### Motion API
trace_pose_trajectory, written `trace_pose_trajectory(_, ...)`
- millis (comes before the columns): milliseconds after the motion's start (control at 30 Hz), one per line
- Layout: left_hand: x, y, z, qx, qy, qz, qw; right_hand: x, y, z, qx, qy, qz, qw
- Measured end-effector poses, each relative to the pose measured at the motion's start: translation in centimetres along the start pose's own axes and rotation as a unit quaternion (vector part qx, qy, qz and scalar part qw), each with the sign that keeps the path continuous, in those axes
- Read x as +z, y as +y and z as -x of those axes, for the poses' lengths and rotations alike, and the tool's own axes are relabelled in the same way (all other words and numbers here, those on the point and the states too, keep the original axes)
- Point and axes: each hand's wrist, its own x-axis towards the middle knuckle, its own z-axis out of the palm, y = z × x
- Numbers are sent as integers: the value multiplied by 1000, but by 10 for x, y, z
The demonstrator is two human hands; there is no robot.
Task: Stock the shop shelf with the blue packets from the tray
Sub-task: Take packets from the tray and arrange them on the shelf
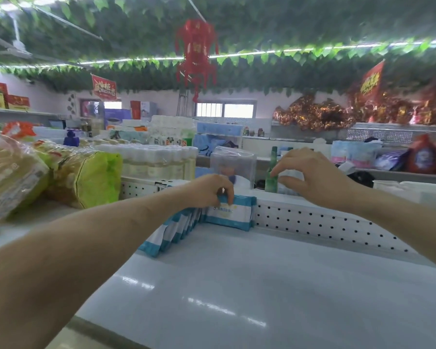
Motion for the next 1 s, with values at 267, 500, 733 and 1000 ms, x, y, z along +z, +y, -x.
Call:
trace_pose_trajectory(267, -13, 0, 7, 8, -3, 36, 999, 19, -17, -11, -24, -26, -2, 999)
trace_pose_trajectory(500, -78, -5, 120, -103, 57, 65, 991, 42, -71, -50, -54, -38, -80, 995)
trace_pose_trajectory(733, -143, -10, 367, -273, 120, 1, 955, 65, -262, -95, -203, -62, -195, 958)
trace_pose_trajectory(1000, -139, 86, 726, -496, 73, -25, 865, 101, -580, -47, -415, -226, -271, 839)
